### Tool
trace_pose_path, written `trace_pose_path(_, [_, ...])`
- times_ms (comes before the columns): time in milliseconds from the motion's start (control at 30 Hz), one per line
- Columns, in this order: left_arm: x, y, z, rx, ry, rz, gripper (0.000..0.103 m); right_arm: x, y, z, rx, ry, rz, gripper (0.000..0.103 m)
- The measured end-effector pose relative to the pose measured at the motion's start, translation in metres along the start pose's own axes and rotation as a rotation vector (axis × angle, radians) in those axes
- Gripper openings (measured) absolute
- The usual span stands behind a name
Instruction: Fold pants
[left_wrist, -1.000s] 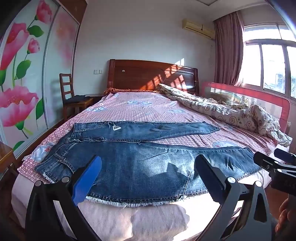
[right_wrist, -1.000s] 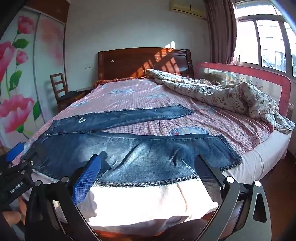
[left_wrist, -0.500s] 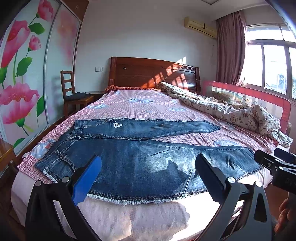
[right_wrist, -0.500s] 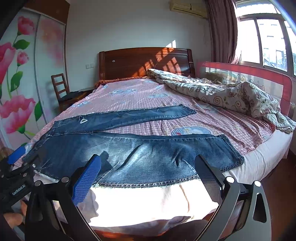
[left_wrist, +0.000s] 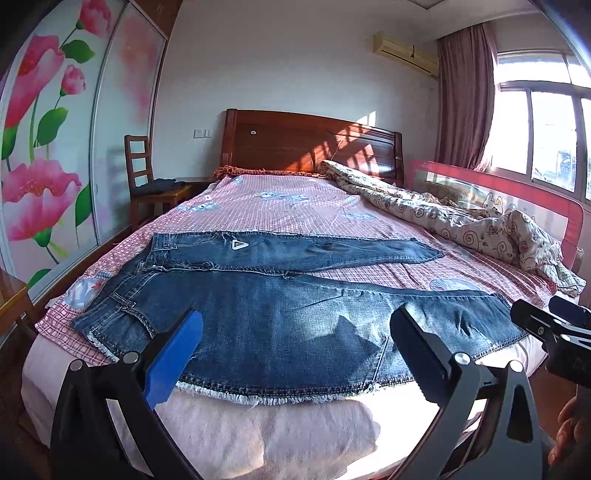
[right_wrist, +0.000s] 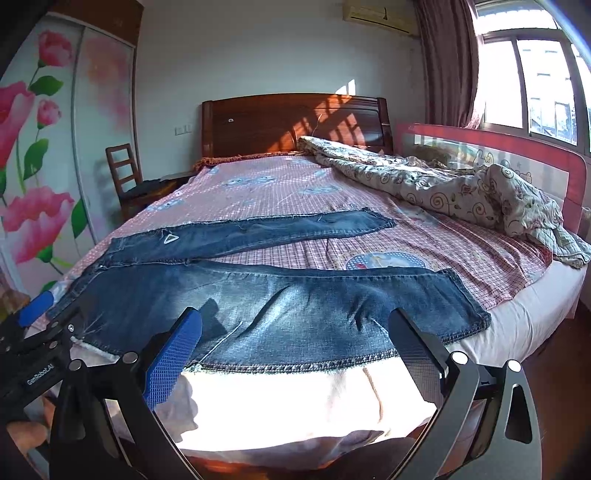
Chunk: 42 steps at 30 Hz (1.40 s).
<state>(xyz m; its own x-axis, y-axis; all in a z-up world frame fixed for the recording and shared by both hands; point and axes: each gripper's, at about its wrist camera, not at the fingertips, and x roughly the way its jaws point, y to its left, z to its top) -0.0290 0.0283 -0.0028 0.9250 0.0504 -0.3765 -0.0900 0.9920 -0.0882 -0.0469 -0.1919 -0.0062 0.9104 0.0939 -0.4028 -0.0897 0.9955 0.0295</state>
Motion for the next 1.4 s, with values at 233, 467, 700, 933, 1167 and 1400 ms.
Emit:
trace_pose_path(233, [0.000, -0.001, -0.002, 0.023, -0.005, -0.014, 0.101, 0.001, 0.002, -0.002, 0.007, 0.008, 0.009, 0.100])
trace_pose_path(467, [-0.003, -0.007, -0.001, 0.081, -0.026, -0.044, 0.101, 0.003, 0.004, -0.002, -0.003, 0.026, 0.008, 0.100])
trace_pose_path(700, [-0.005, -0.009, 0.002, 0.105, -0.031, -0.049, 0.101, 0.004, 0.005, -0.003, -0.005, 0.036, 0.010, 0.100])
trace_pose_path(933, [-0.007, -0.014, 0.002, 0.127, -0.036, -0.054, 0.101, 0.002, 0.005, -0.002, 0.011, 0.033, 0.022, 0.100])
trace_pose_path(1167, [-0.005, -0.012, 0.001, 0.118, -0.023, -0.051, 0.101, 0.002, 0.006, -0.001, 0.012, 0.033, 0.023, 0.100])
trace_pose_path(1400, [-0.003, -0.009, -0.001, 0.106, -0.013, -0.049, 0.101, 0.002, 0.006, -0.001, 0.012, 0.035, 0.025, 0.100])
